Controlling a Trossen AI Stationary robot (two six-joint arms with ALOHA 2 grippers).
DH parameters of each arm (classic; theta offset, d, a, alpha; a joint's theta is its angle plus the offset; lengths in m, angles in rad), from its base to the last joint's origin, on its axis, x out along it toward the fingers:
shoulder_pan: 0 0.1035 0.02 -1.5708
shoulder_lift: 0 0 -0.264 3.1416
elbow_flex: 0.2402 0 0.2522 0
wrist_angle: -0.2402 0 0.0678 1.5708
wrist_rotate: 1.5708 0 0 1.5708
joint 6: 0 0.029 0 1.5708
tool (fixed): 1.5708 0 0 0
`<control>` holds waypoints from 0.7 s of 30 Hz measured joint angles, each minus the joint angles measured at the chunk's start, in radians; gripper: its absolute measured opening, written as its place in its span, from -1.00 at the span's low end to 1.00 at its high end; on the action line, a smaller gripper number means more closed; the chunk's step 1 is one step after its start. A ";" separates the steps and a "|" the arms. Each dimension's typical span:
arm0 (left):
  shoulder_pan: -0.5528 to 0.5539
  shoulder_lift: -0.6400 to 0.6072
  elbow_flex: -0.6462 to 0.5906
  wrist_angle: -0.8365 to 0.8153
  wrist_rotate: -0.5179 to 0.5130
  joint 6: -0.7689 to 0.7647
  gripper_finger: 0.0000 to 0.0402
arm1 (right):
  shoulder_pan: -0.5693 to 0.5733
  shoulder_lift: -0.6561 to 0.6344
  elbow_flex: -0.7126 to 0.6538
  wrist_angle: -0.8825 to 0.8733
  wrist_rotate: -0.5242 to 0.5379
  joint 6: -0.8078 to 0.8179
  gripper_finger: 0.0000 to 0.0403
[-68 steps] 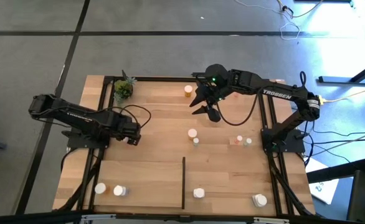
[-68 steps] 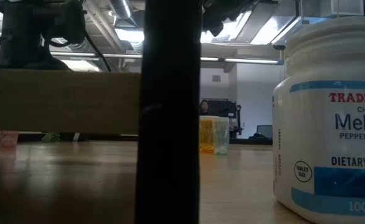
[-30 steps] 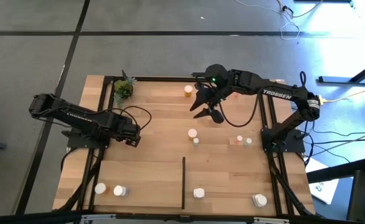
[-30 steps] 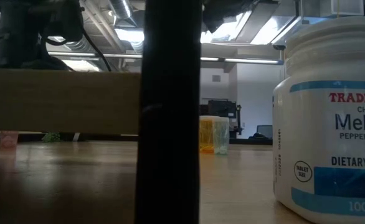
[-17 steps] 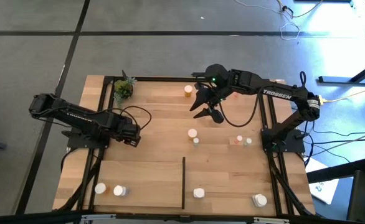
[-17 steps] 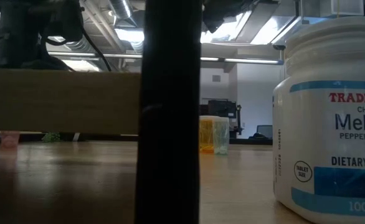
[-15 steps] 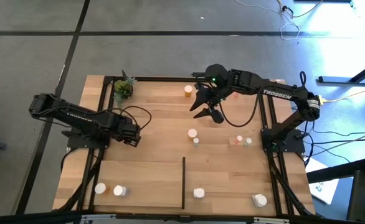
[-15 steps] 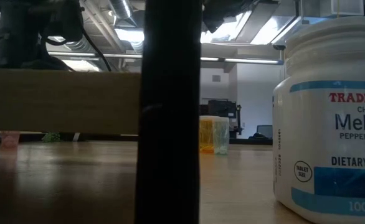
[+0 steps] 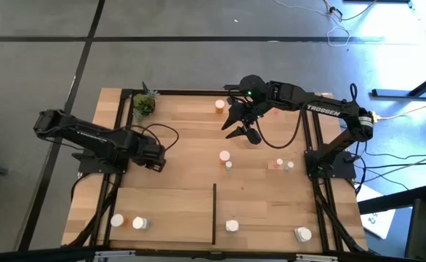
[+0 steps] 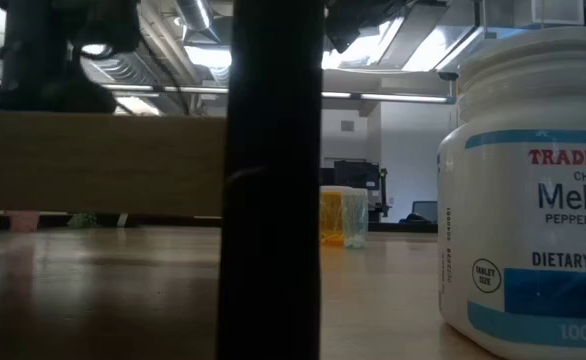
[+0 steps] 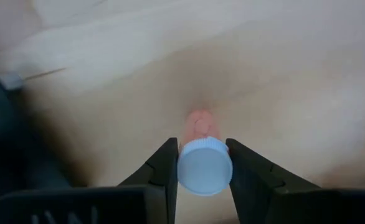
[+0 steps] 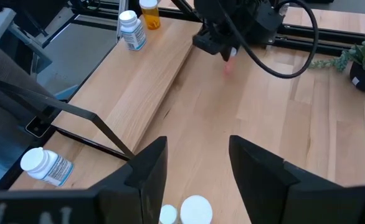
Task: Pick and place medicine bottles onto shelf by color
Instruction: Put the bottom left small red pill bottle on the shelf
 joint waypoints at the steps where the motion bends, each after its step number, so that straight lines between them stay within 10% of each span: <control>1: 0.000 0.000 0.018 0.000 0.002 0.012 -0.52 | 0.000 0.000 0.000 0.000 0.000 0.000 -0.13; 21: -0.214 0.065 0.451 0.008 -0.018 0.308 -0.53 | 0.000 0.000 0.000 0.000 0.000 -0.003 -0.13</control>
